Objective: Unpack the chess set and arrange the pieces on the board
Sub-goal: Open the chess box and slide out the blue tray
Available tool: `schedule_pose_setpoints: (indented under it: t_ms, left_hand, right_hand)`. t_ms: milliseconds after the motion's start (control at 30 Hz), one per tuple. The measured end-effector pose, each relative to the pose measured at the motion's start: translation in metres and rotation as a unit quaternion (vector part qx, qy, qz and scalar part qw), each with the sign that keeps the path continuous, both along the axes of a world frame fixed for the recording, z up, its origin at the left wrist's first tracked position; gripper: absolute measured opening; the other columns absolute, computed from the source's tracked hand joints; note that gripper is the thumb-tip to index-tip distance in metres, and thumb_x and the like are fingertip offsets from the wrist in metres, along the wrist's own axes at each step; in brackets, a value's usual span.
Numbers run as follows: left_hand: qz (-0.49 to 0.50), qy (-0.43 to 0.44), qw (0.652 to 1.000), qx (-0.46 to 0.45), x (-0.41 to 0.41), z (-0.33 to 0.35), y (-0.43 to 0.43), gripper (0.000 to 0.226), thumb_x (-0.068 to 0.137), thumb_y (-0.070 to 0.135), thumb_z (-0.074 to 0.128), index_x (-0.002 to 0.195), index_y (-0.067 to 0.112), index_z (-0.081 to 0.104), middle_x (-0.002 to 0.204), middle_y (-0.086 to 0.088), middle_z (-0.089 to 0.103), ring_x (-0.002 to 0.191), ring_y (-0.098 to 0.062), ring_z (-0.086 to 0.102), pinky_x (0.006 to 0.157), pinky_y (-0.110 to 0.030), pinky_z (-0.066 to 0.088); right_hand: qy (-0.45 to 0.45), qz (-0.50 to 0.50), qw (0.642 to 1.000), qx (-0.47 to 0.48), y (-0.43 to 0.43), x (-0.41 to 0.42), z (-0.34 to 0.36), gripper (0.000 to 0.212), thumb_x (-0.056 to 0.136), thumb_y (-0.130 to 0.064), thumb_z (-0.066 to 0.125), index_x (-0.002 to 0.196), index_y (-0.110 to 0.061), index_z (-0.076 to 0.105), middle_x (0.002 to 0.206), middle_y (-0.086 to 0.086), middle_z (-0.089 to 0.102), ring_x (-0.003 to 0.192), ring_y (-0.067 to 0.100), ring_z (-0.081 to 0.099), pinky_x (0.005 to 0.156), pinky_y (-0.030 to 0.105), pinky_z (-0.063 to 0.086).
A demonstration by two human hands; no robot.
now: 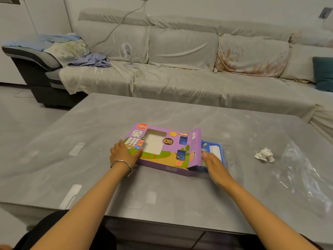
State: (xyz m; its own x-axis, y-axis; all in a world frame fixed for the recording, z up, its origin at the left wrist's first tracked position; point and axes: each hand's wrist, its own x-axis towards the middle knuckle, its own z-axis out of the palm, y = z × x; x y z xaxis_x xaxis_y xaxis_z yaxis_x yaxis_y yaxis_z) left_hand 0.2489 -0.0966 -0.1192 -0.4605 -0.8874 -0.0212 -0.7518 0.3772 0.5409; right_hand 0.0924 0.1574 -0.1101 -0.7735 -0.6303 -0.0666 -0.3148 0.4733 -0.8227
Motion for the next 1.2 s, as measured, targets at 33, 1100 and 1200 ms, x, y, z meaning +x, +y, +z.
schedule_pose_setpoints:
  t_ms: [33, 1100, 1200]
  left_hand:
    - [0.012, 0.005, 1.0, 0.025, 0.003, 0.001, -0.001, 0.087, 0.076, 0.059, 0.06, 0.135, 0.001, 0.034, 0.134, -0.02, 0.042, 0.123, -0.038, 0.037, 0.098, -0.042, 0.035]
    - [0.07, 0.458, 0.725, 0.51, 0.004, -0.003, 0.058, 0.06, 0.08, 0.013, 0.07, 0.123, 0.015, 0.027, 0.121, -0.007, 0.049, 0.096, -0.026, 0.058, 0.073, -0.035, 0.055]
    - [0.069, 0.458, 0.72, 0.518, -0.008, -0.007, 0.072, 0.063, 0.079, 0.005, 0.07, 0.115, 0.02, 0.021, 0.13, -0.012, 0.042, 0.098, -0.031, 0.059, 0.062, -0.04, 0.058]
  right_hand:
    - [-0.003, 0.009, 1.0, -0.004, 0.0, 0.001, -0.003, 0.058, 0.09, -0.065, 0.022, 0.13, -0.034, 0.05, 0.134, -0.007, 0.052, 0.126, 0.015, 0.045, 0.108, 0.033, 0.034]
    - [0.264, 0.127, 0.933, 0.209, 0.023, 0.036, -0.016, 0.064, 0.094, -0.053, 0.036, 0.149, -0.033, 0.01, 0.157, -0.012, 0.007, 0.145, 0.013, 0.003, 0.117, 0.035, 0.006]
    - [0.282, 0.13, 0.928, 0.204, 0.025, 0.033, -0.017, 0.058, 0.097, -0.045, 0.037, 0.148, -0.032, 0.012, 0.156, -0.013, 0.01, 0.145, 0.013, 0.006, 0.117, 0.033, 0.01]
